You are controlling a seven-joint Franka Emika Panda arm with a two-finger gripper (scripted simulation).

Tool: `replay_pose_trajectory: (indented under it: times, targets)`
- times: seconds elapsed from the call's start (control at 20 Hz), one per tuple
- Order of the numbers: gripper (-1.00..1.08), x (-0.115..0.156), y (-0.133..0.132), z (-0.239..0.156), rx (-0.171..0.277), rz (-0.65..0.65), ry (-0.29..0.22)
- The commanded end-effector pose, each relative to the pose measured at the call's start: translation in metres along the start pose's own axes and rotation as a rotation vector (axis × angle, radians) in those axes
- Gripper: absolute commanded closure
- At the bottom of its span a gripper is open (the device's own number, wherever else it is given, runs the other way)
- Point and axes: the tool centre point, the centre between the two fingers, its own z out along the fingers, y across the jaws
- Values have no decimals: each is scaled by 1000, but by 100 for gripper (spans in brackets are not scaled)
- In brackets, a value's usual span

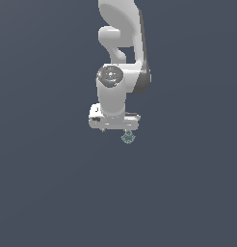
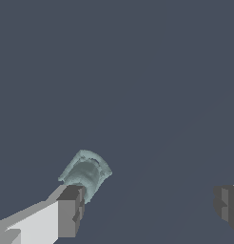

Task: Pick up the object and move it to a goal position.

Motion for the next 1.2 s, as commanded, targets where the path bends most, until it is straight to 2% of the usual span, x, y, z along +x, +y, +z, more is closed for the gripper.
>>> replay_pose_trajectory:
  times: [0.0, 0.55, 1.15]
  targets:
    - [-92, 0, 0, 0, 0, 0, 0]
    - [-92, -2, 25, 7, 17, 83, -4]
    - [-92, -5, 12, 12, 13, 142, 4]
